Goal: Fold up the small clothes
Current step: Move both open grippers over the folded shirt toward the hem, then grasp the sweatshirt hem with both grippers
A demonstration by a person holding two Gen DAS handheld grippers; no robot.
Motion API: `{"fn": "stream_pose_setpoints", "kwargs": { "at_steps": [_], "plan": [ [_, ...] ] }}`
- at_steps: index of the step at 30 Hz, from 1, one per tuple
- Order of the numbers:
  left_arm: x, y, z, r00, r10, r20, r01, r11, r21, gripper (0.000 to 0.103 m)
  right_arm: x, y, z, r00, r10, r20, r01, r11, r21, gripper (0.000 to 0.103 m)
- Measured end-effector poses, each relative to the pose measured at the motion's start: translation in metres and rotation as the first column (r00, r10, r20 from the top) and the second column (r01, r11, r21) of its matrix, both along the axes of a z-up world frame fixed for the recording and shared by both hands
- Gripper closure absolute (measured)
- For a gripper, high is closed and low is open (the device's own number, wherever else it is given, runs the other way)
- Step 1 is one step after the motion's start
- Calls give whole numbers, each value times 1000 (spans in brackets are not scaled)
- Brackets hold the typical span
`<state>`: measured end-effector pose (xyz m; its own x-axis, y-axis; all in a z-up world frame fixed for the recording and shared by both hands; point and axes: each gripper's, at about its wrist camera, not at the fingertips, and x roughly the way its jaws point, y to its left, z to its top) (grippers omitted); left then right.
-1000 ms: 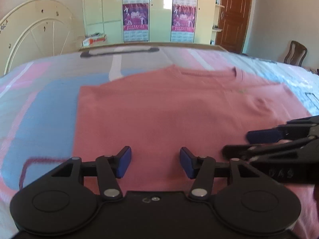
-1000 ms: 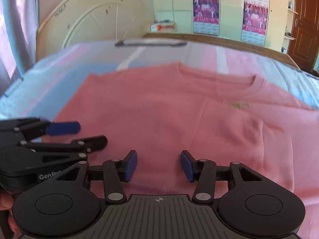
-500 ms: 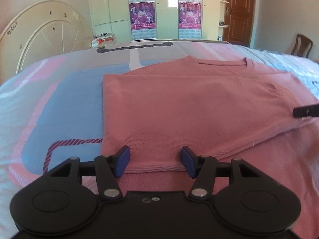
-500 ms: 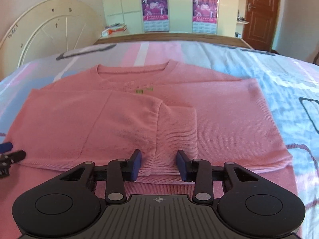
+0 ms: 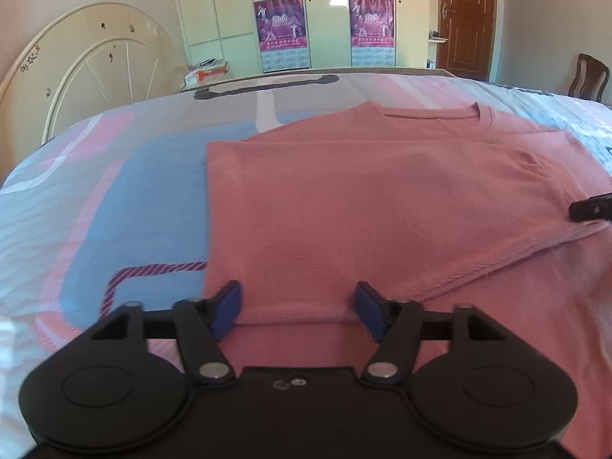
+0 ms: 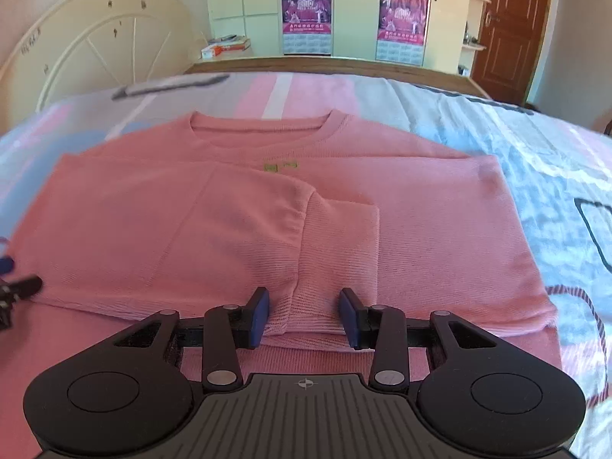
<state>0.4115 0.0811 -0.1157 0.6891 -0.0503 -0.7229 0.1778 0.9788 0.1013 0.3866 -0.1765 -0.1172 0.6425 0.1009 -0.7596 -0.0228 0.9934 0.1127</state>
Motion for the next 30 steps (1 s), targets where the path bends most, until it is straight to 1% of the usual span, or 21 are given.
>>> {"fn": "stream_pose_setpoints", "kwargs": {
  "at_steps": [1, 2, 3, 4, 5, 7, 8, 9, 10, 11, 12, 13, 15, 17, 19, 21, 22, 24, 26, 29, 30],
  "plan": [
    [-8, 3, 4, 1000, -3, -1, 3, 1000, -6, 7, -9, -8, 7, 1000, -5, 24, 4, 999, 35, 64],
    [-21, 8, 8, 1000, -2, 9, 2, 1000, -13, 6, -19, -16, 12, 999, -10, 37, 8, 998, 58, 64],
    [-33, 13, 11, 1000, -1, 8, 1, 1000, -22, 11, -29, -26, 15, 999, -17, 34, 15, 997, 69, 64],
    [-44, 18, 11, 1000, 0, -8, 0, 1000, -31, 14, -41, -36, 17, 999, -23, 29, 20, 997, 74, 64],
    [-58, 24, 11, 999, 14, -30, -15, 999, -37, 20, -54, -47, 18, 999, -25, 28, 23, 997, 78, 64],
    [-85, 35, 10, 998, 46, -47, -48, 998, -51, 22, -85, -73, 18, 999, -37, 7, 37, 995, 96, 64],
    [-100, 41, 9, 996, 62, -60, -66, 996, -65, 24, -100, -87, 17, 999, -48, -10, 49, 992, 119, 64],
    [-113, 47, 8, 994, 79, -75, -85, 993, -83, 30, -117, -102, 15, 997, -66, -26, 69, 986, 151, 63],
    [-127, 53, 7, 991, 95, -97, -105, 989, -108, 32, -133, -117, 14, 996, -86, -39, 91, 980, 178, 62],
    [-141, 58, 4, 987, 106, -124, -123, 982, -143, 40, -149, -130, 12, 994, -100, -52, 109, 972, 207, 53],
    [-153, 63, 2, 984, 106, -141, -131, 974, -185, 43, -166, -141, 11, 992, -110, -64, 122, 963, 241, 48],
    [-165, 67, 2, 983, 109, -146, -140, 965, -220, 43, -181, -152, 8, 990, -118, -80, 135, 951, 279, 45],
    [-185, 71, 3, 982, 110, -156, -150, 950, -274, 43, -208, -168, 4, 985, -139, -106, 167, 932, 321, 45],
    [-200, 76, 4, 979, 102, -176, -158, 926, -342, 43, -234, -178, 1, 980, -157, -119, 189, 920, 344, 45],
    [-212, 78, 2, 976, 98, -193, -170, 900, -401, 43, -255, -187, -4, 977, -161, -137, 203, 896, 394, 45],
    [-223, 80, -1, 973, 106, -203, -189, 872, -452, 43, -273, -192, -7, 978, -163, -133, 205, 875, 439, 45],
    [-227, 80, -2, 972, 106, -208, -197, 852, -485, 43, -280, -193, -7, 978, -163, -133, 207, 860, 466, 45],
    [-237, 84, -6, 968, 112, -224, -221, 804, -552, 43, -293, -195, -9, 979, -149, -139, 200, 831, 519, 45],
    [-246, 88, -11, 965, 120, -231, -240, 759, -605, 43, -303, -192, -9, 982, -132, -137, 186, 821, 540, 45],
    [-255, 89, -15, 962, 125, -241, -257, 706, -660, 44, -315, -186, -12, 986, -99, -137, 162, 793, 587, 45],
    [-257, 88, -17, 962, 121, -246, -260, 690, -675, 50, -317, -185, -12, 986, -94, -134, 157, 786, 598, 45]
  ]
}}
